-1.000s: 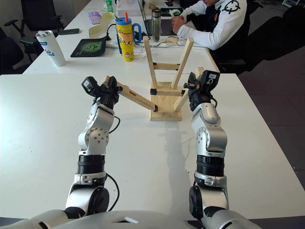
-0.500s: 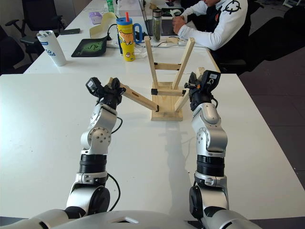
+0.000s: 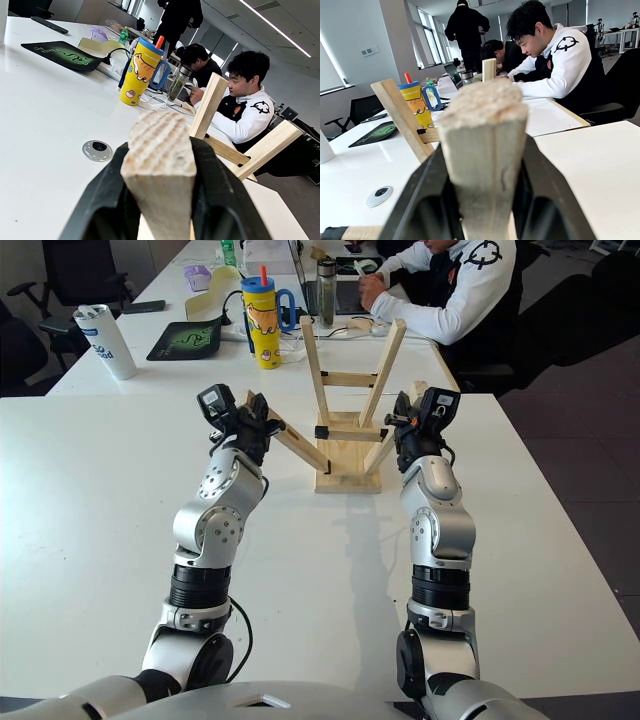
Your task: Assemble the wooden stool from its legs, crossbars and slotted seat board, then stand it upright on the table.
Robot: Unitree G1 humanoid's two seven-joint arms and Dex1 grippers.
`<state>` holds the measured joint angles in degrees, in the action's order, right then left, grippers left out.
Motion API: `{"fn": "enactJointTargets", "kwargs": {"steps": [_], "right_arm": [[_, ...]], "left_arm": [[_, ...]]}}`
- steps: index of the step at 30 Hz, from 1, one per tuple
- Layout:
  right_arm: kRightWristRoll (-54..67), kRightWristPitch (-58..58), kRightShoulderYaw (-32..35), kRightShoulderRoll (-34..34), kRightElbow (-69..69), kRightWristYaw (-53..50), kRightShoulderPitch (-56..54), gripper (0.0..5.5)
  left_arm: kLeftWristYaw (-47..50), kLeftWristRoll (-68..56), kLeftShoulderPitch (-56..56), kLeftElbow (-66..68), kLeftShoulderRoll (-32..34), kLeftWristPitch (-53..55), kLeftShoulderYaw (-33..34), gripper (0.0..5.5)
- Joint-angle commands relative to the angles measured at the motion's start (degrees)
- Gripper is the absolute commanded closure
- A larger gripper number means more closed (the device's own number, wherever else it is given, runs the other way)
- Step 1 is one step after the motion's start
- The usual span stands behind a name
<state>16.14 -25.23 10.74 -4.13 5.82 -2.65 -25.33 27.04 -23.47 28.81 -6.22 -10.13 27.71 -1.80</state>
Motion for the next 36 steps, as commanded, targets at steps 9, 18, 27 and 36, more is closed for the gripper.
{"fn": "enactJointTargets", "kwargs": {"steps": [9,18,27,36], "right_arm": [[-0.8,0.3,-1.6,1.0,-0.2,-0.2,1.2,4.47],[-1.1,0.8,-2.2,1.3,0.4,0.0,1.6,4.47],[3.7,-0.2,1.9,3.9,-0.8,-0.7,0.8,4.47],[9.5,0.5,5.6,4.6,-3.4,4.8,0.4,4.46]], "left_arm": [[9.3,3.4,11.1,10.8,-3.2,22.7,-0.7,4.47],[8.6,4.0,13.5,13.7,-2.7,22.8,-5.9,4.47],[5.6,5.9,9.4,14.3,0.4,23.2,-10.7,4.45],[2.1,8.2,7.6,16.5,2.4,24.2,-13.2,4.45]]}}
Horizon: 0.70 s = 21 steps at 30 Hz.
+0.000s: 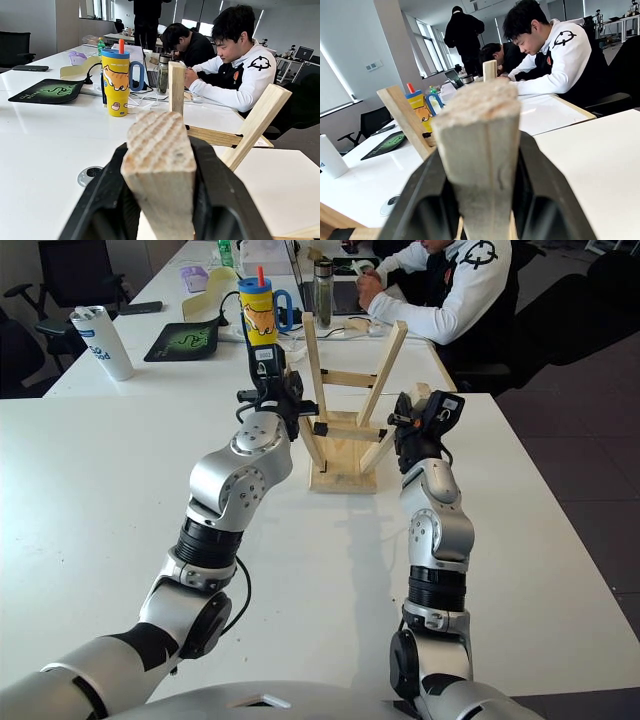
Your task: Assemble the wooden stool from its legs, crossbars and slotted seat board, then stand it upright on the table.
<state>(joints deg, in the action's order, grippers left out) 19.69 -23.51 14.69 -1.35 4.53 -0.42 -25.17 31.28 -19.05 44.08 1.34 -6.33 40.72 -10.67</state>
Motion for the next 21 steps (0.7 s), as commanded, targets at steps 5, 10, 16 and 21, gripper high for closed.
{"fn": "enactJointTargets", "kwargs": {"steps": [5,10,16,21], "right_arm": [[7.9,-2.7,2.9,3.2,-1.9,1.3,-0.5,4.46],[9.9,-3.9,5.1,4.1,-2.8,0.6,-1.7,4.46],[6.9,-1.9,1.1,2.6,0.2,3.4,-2.9,4.46],[2.1,2.1,-4.4,1.5,5.3,5.3,-4.0,4.46]], "left_arm": [[-4.7,4.5,-8.1,9.8,-0.5,12.2,-6.3,4.44],[-7.1,4.9,-8.2,10.0,0.6,12.9,-7.0,4.44],[-8.5,4.8,-8.6,7.9,1.4,16.1,-6.3,4.44],[-8.8,4.6,-7.6,9.1,0.7,16.7,-5.5,4.44]]}}
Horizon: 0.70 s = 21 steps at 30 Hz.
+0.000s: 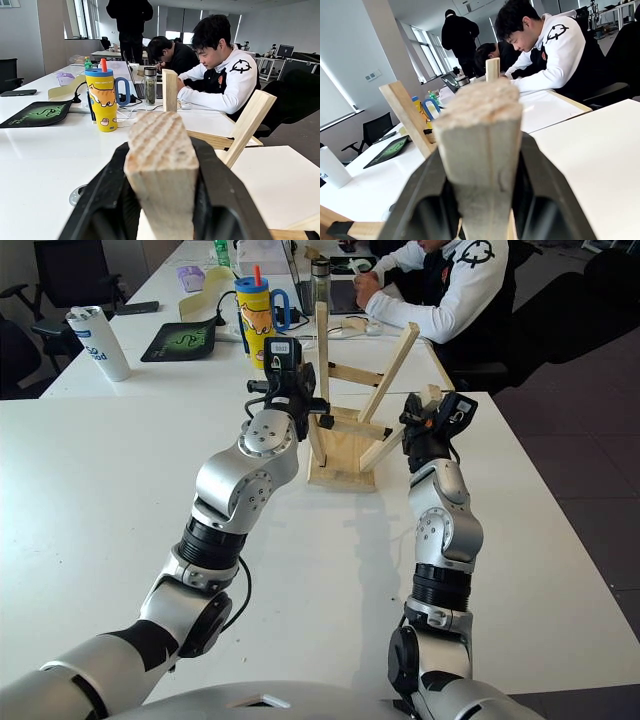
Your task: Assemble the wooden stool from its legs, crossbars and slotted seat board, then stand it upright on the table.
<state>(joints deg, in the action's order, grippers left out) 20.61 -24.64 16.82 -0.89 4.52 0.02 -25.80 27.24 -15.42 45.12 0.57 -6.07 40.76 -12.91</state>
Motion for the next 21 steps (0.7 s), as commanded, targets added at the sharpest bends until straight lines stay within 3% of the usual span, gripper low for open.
{"fn": "enactJointTargets", "kwargs": {"steps": [1,9,15,21], "right_arm": [[0.7,4.0,-6.8,1.1,5.8,5.0,-3.6,4.46],[-5.1,8.7,-12.9,-0.7,10.3,8.4,-7.4,4.46],[2.1,2.4,-3.8,3.0,3.5,3.1,-7.5,4.46],[-9.2,5.5,-14.0,0.6,8.4,4.3,-9.5,4.46]], "left_arm": [[-4.9,0.9,-8.6,10.0,0.4,16.8,-3.0,4.44],[-6.3,-0.1,-9.4,8.3,2.6,19.7,-0.7,4.42],[-7.3,-1.5,-10.5,5.9,6.1,21.5,2.4,4.42],[-7.5,-1.3,-12.5,4.6,5.8,22.4,4.1,4.42]]}}
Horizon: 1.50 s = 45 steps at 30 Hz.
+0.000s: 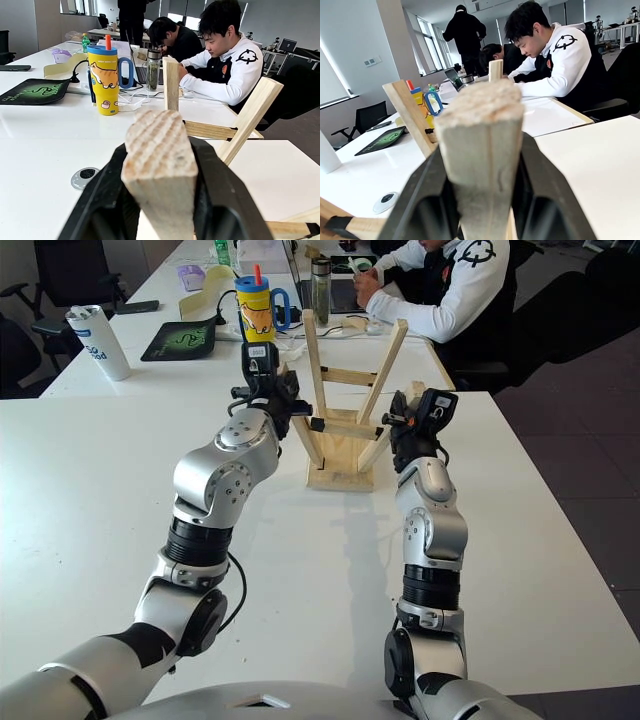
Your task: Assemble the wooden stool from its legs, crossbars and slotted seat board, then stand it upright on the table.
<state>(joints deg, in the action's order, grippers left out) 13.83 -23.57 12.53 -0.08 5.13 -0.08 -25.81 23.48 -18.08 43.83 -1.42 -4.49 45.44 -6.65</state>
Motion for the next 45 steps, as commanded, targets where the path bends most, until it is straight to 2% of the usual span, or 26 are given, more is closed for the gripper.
{"fn": "enactJointTargets", "kwargs": {"steps": [1,4,8,13,19,22,27,30,35,41,45], "right_arm": [[-3.2,3.9,-10.8,-0.2,7.5,4.5,-9.5,4.46],[-1.0,0.3,-8.5,1.0,4.8,3.8,-8.0,4.46],[3.3,-5.2,-3.5,2.3,2.4,1.4,-7.1,4.46],[6.0,-8.7,-2.2,5.2,2.5,0.3,-7.3,4.46],[4.1,-6.8,-2.9,5.5,3.3,0.6,-6.2,4.46],[2.3,-2.0,-3.5,6.2,5.2,-0.3,-5.3,4.46],[2.8,1.7,-3.7,8.0,7.3,-1.0,-3.5,4.46],[3.1,3.8,-4.2,8.7,7.7,-0.2,-2.1,4.46],[2.2,5.9,-5.2,8.5,7.1,0.7,-0.1,4.45],[0.9,2.3,-6.9,7.5,7.0,-0.1,-1.3,4.45],[1.2,-0.4,-8.6,6.2,8.0,1.3,-2.7,4.45]], "left_arm": [[-3.3,0.1,-11.9,5.9,3.1,17.7,0.4,4.42],[-2.5,-3.3,-14.4,4.0,2.1,18.2,7.6,4.41],[-2.5,-3.7,-16.7,3.0,3.0,18.0,11.9,4.41],[-2.0,-0.4,-16.4,0.8,3.9,19.4,6.9,4.41],[-1.6,2.9,-8.6,2.4,3.2,20.9,0.3,4.41],[1.7,4.3,-4.0,5.6,-1.6,20.4,0.9,4.41],[4.1,4.6,-3.4,9.2,-6.5,20.9,2.6,4.4],[5.2,4.6,-3.0,12.0,-6.7,20.4,4.3,4.4],[3.0,5.5,0.0,14.7,-5.1,18.6,-0.2,4.4],[-3.1,9.7,-1.8,9.6,-0.2,17.1,-16.1,4.34],[-5.4,12.7,-2.6,10.8,1.7,15.3,-18.7,4.25]]}}
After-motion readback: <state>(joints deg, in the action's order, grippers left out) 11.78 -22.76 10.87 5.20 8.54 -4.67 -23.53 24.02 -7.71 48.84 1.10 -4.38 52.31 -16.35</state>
